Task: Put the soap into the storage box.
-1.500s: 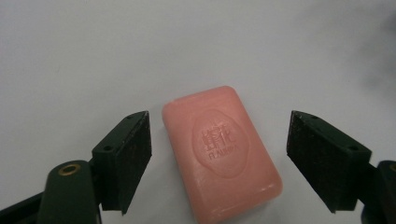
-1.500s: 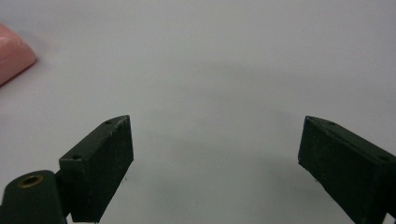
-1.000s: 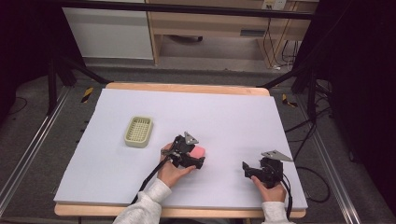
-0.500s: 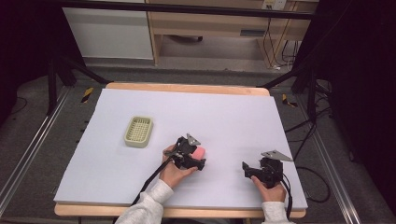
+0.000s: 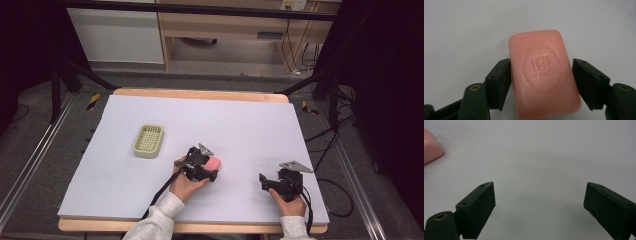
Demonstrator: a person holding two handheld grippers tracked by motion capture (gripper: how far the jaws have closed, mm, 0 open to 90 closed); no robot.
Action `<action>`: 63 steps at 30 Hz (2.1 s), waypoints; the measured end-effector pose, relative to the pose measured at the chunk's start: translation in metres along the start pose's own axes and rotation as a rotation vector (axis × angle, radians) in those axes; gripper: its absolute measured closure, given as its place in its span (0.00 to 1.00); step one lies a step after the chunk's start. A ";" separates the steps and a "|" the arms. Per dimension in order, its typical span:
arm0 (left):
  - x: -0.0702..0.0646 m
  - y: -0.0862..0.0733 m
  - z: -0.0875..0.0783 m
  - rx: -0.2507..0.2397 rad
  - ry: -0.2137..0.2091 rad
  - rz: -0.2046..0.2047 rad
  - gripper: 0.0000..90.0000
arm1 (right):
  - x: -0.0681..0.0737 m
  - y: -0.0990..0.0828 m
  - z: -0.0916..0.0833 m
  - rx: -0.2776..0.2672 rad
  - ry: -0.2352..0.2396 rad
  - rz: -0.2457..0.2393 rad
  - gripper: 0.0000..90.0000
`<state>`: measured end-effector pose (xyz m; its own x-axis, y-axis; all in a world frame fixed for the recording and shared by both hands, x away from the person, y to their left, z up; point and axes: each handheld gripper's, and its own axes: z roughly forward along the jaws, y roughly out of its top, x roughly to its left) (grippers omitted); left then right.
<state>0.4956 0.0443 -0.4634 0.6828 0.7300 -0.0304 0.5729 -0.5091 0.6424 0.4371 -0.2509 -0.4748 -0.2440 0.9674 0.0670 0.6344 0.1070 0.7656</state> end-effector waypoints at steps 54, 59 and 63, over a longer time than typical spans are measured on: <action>0.013 0.000 -0.020 0.015 0.000 0.006 0.41 | 0.000 0.000 0.000 0.002 0.002 -0.004 0.12; 0.017 -0.002 -0.027 0.006 -0.001 -0.003 0.41 | 0.000 0.000 0.000 0.001 0.001 -0.002 0.12; 0.021 -0.003 -0.031 0.002 0.001 -0.009 0.41 | 0.000 0.000 0.000 0.002 0.001 -0.003 0.12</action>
<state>0.4935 0.0753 -0.4424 0.6771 0.7350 -0.0359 0.5801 -0.5032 0.6405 0.4372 -0.2508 -0.4750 -0.2465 0.9669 0.0651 0.6350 0.1104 0.7646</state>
